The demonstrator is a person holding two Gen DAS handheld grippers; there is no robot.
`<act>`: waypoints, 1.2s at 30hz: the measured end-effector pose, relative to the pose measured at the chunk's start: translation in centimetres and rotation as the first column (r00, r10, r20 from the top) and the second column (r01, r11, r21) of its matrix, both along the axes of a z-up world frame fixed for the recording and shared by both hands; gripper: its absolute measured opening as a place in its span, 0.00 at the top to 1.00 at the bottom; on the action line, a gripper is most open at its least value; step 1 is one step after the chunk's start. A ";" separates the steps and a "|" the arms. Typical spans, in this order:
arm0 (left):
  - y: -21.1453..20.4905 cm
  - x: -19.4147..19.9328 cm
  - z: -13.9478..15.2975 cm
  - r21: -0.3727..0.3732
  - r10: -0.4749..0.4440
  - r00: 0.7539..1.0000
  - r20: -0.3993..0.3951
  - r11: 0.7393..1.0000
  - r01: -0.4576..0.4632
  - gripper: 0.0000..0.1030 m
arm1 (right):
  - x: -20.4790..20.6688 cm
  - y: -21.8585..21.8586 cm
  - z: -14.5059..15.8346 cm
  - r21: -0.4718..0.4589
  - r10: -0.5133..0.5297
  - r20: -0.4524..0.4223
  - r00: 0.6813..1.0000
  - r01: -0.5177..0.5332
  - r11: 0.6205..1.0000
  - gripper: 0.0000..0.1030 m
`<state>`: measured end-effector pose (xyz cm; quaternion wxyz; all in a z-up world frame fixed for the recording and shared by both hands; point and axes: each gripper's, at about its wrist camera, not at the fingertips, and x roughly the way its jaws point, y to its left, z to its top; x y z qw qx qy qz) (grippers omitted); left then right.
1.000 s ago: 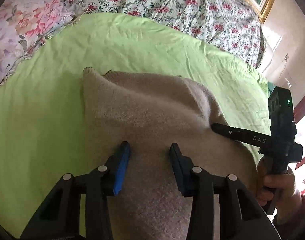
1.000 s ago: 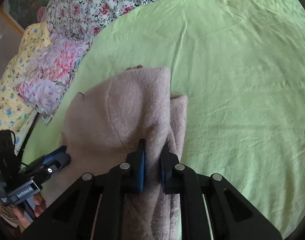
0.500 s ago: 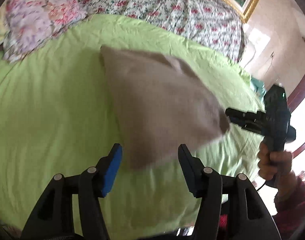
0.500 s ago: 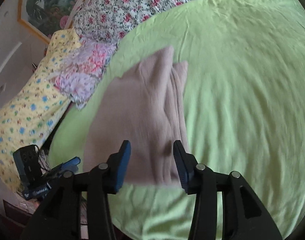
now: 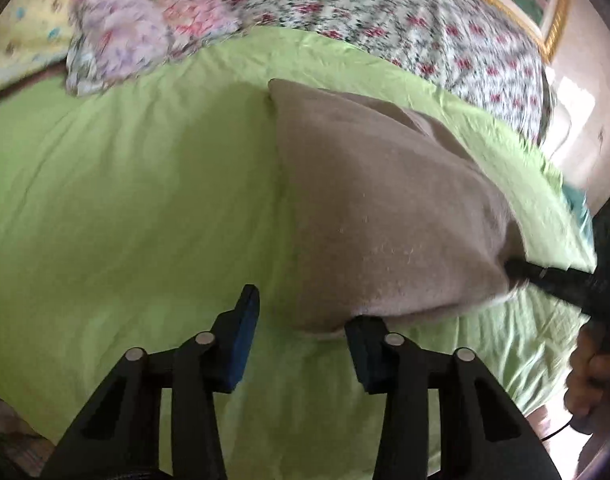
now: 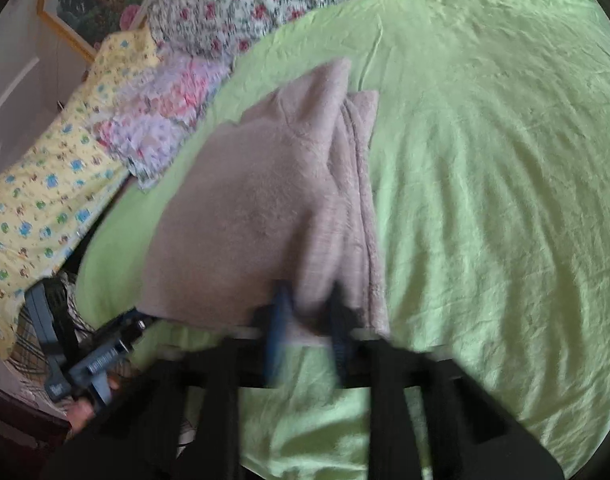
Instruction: Fold small clothes
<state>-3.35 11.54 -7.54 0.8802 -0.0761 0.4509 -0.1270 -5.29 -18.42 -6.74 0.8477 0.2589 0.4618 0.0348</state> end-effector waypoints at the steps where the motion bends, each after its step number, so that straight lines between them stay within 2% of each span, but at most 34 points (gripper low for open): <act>1: 0.0 -0.1 0.1 -0.005 -0.002 1.000 0.001 1.000 0.002 0.68 | -0.1 -0.1 0.2 0.004 -0.007 0.006 1.000 0.007 1.000 0.93; 4: -0.5 -0.6 0.9 0.011 -0.010 1.000 0.024 1.000 0.010 0.74 | -1.2 -1.0 3.2 0.056 -0.034 0.113 0.993 0.028 0.998 0.93; 6: -0.7 -0.9 1.2 0.019 -0.023 0.999 0.029 1.000 0.022 0.74 | -1.5 -1.6 4.7 0.031 -0.037 0.137 0.990 0.033 0.999 0.93; 8: -0.8 -0.8 0.9 0.027 -0.030 0.999 0.022 0.999 0.030 0.74 | -1.4 -1.9 4.3 -0.018 -0.028 0.105 0.994 0.030 0.999 0.93; 14: -0.4 0.0 -0.9 0.026 -0.027 0.999 -0.041 0.999 0.028 0.74 | -0.7 -1.3 -1.0 -0.122 -0.023 -0.037 0.999 0.018 0.992 0.94; 18: 0.2 0.6 -1.5 -0.006 -0.026 0.997 -0.071 1.000 0.026 0.74 | -0.5 -0.5 -1.2 -0.221 -0.001 -0.045 0.999 -0.009 0.975 0.94; 20: 0.1 0.5 -1.3 0.005 -0.049 0.996 -0.070 0.999 0.049 0.72 | -0.6 -0.2 -1.0 -0.245 0.011 -0.051 0.999 -0.023 0.969 0.94; 23: 0.1 -0.3 -0.9 -0.001 -0.099 0.991 -0.084 0.995 0.100 0.74 | -0.9 -0.5 -0.6 -0.219 0.011 -0.047 0.999 -0.021 0.975 0.90; 25: 0.5 -1.1 0.0 -0.014 -0.141 0.985 -0.096 0.990 0.141 0.74 | -1.4 -0.9 0.1 -0.183 -0.009 -0.044 0.999 0.001 0.983 0.82; 29: 1.0 -2.5 4.0 -0.084 -0.206 0.978 -0.015 0.975 0.204 0.72 | -2.1 -1.0 3.0 -0.147 -0.026 0.033 0.999 0.030 0.989 0.82; 33: 0.0 -0.5 6.9 -0.143 -0.205 0.977 0.067 0.967 0.212 0.69 | -0.3 -0.5 5.9 -0.083 -0.004 0.138 0.990 0.016 0.996 0.82; 36: -1.6 2.5 7.4 -0.187 -0.183 0.979 0.095 0.962 0.198 0.69 | 2.5 0.7 6.9 -0.097 0.007 0.168 0.986 0.009 0.995 0.82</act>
